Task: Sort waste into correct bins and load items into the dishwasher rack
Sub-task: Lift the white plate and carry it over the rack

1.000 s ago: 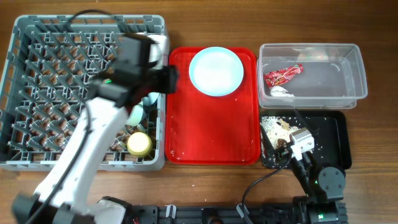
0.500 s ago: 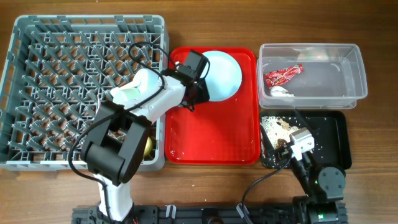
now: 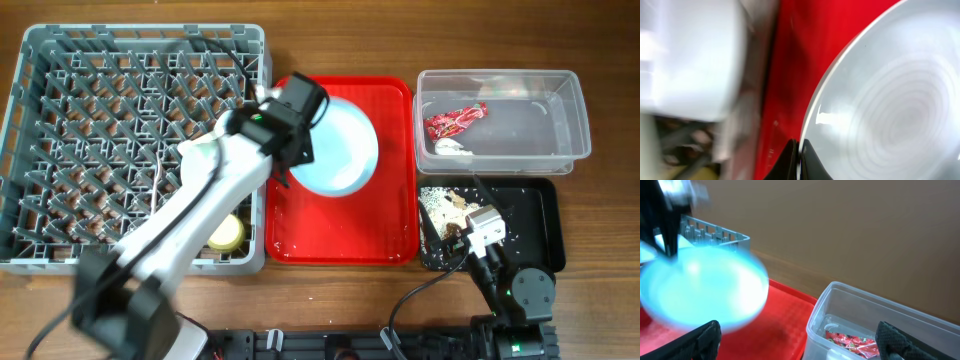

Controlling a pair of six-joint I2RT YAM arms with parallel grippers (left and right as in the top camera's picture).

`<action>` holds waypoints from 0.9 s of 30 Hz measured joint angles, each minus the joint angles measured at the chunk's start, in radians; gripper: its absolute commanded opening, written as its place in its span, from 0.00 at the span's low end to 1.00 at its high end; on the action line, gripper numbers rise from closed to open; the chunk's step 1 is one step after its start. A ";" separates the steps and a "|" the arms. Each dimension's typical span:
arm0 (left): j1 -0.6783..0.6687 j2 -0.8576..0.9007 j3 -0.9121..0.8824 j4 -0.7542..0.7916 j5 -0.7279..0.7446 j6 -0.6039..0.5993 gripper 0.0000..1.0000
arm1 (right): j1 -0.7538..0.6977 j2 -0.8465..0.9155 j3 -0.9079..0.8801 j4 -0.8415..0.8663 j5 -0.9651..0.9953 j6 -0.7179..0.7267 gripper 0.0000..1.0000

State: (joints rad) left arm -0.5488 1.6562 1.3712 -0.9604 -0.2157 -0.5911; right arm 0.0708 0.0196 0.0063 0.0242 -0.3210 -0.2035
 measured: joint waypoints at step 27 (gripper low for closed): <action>0.526 -0.140 0.061 -0.009 -0.848 0.328 0.04 | 0.000 0.001 0.000 0.000 0.000 0.000 1.00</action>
State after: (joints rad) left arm -0.0223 1.5158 1.4326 -0.9691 -1.0641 -0.2634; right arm 0.0708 0.0204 0.0063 0.0242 -0.3210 -0.2035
